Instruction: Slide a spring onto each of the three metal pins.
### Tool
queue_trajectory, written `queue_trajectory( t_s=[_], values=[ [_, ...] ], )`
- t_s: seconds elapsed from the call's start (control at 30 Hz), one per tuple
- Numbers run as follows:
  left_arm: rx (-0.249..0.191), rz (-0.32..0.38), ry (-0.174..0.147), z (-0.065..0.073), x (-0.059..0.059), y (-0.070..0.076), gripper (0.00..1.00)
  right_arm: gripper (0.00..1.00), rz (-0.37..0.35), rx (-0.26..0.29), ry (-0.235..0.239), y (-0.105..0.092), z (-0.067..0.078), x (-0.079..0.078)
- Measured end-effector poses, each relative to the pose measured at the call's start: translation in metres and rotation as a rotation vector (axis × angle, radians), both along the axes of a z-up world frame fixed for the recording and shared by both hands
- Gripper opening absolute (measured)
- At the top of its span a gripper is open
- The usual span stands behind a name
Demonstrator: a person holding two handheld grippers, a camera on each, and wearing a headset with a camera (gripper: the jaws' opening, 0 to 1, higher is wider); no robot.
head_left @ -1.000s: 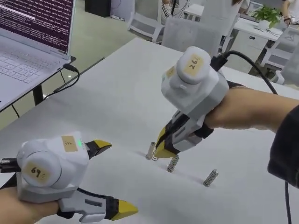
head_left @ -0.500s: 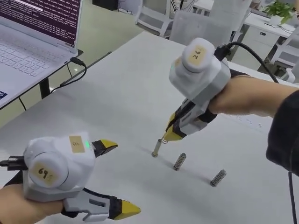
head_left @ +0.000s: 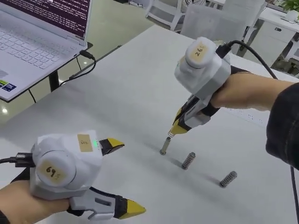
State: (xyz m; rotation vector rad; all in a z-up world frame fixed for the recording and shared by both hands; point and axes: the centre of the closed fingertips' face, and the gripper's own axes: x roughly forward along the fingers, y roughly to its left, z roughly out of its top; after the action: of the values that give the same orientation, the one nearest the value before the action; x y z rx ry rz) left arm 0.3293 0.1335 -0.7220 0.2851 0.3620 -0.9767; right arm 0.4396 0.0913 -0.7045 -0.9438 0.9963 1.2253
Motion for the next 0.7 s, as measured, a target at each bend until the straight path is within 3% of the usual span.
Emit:
queue_trajectory(
  t_s=[0.23, 0.7],
  values=[
    [-0.001, -0.002, 0.005, -0.002, 0.000, -0.001, 0.78, 0.08, 0.002, -0.018, 0.019, -0.001, -0.012, 0.004],
    [-0.007, 0.001, 0.009, -0.002, 0.000, -0.001, 0.76, 0.08, -0.002, -0.032, 0.046, -0.002, -0.021, 0.003]
  ],
)
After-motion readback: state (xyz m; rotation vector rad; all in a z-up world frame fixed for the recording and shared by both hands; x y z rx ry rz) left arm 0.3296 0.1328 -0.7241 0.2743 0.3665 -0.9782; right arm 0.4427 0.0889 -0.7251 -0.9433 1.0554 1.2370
